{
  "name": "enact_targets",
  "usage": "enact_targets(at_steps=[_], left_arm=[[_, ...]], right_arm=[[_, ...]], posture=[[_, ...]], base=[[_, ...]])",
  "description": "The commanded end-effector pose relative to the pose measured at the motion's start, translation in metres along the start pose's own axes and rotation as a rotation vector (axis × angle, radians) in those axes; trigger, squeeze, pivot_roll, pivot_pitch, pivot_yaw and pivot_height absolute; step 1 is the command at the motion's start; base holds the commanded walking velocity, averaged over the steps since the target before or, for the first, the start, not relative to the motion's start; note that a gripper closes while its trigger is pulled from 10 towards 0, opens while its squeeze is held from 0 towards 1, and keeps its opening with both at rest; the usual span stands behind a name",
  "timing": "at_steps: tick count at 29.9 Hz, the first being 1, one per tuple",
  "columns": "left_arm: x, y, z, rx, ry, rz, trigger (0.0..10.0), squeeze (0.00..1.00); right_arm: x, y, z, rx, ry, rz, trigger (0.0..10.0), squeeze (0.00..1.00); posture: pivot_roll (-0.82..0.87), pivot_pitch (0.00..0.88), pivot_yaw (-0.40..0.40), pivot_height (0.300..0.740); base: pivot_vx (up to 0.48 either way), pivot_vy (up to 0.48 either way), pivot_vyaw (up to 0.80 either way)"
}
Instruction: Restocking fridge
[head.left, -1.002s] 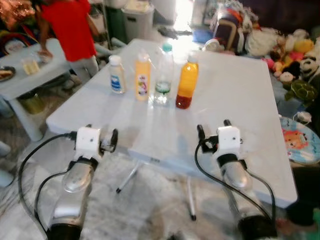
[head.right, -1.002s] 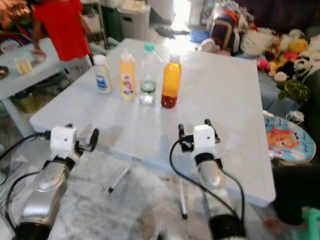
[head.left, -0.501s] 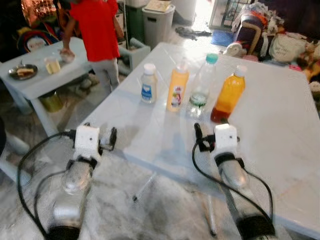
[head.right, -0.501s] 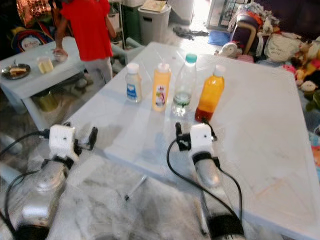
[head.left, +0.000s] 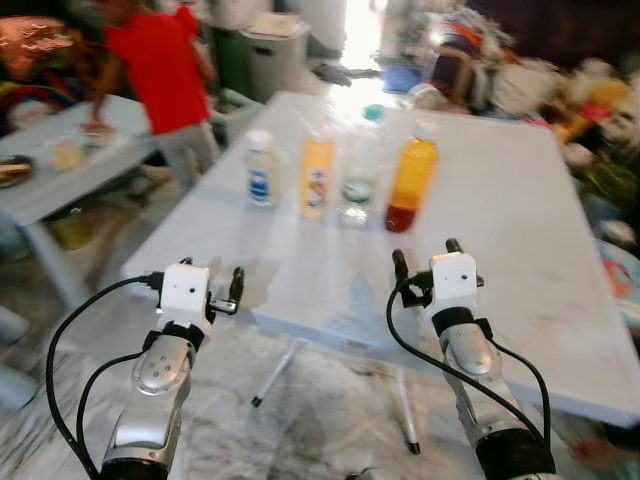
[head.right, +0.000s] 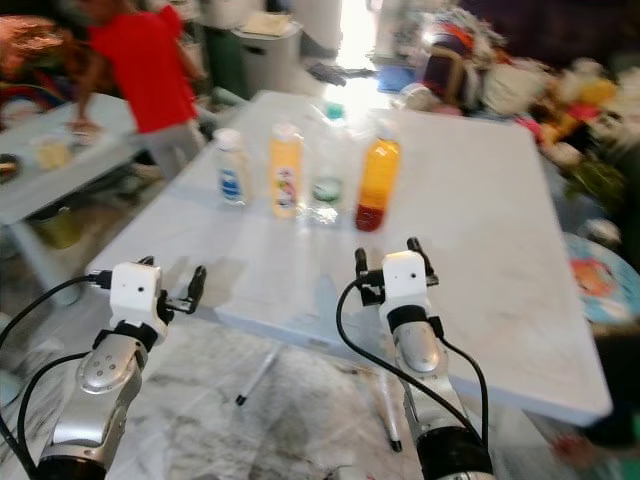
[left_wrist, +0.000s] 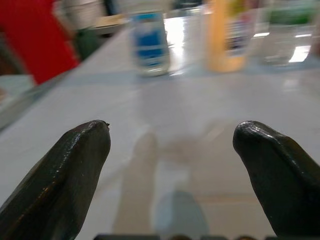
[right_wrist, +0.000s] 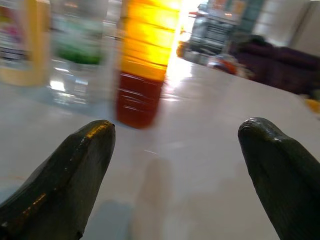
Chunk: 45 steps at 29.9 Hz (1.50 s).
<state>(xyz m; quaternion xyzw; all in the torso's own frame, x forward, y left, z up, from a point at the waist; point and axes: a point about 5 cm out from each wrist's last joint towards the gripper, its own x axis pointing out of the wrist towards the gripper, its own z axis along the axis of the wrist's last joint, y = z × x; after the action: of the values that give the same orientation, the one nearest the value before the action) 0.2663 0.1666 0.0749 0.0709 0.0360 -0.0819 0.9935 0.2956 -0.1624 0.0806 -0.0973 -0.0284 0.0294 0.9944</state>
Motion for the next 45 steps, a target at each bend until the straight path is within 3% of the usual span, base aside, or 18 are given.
enact_targets(at_steps=[1,13,24,36,41,45], left_arm=[[-0.003,0.004,0.000,0.007,0.006,-0.001,10.0,0.00],[-0.006,0.006,0.002,0.007,0.014,0.004,10.0,0.00],[-0.009,0.011,0.004,0.029,0.029,-0.005,10.0,0.00],[-0.018,0.015,0.003,0.050,0.052,-0.018,10.0,0.00],[-0.024,0.018,0.003,0.057,0.063,-0.018,10.0,0.00],[-0.024,0.022,0.008,0.040,0.040,-0.011,10.0,0.00]], right_arm=[[0.009,-0.003,0.013,0.004,-0.051,-0.011,10.0,0.00],[0.030,-0.011,0.055,-0.043,-0.203,-0.011,10.0,0.00],[0.054,-0.031,0.093,-0.059,-0.304,-0.024,10.0,0.00],[0.073,-0.041,0.114,-0.053,-0.332,0.018,10.0,0.00],[0.080,-0.036,0.123,-0.031,-0.352,0.052,10.0,0.00],[0.073,-0.031,0.120,0.017,-0.356,0.030,10.0,0.00]], posture=[[0.01,0.000,-0.011,0.740],[0.03,0.000,0.009,0.740],[0.05,0.001,0.026,0.740],[0.09,0.026,0.041,0.740],[0.10,0.041,0.050,0.740],[0.11,0.037,0.046,0.740]], base=[[0.000,0.000,0.00],[0.000,0.000,0.00],[0.000,0.000,0.00],[0.000,0.000,0.00],[0.000,0.000,0.00],[0.000,0.000,0.00]])
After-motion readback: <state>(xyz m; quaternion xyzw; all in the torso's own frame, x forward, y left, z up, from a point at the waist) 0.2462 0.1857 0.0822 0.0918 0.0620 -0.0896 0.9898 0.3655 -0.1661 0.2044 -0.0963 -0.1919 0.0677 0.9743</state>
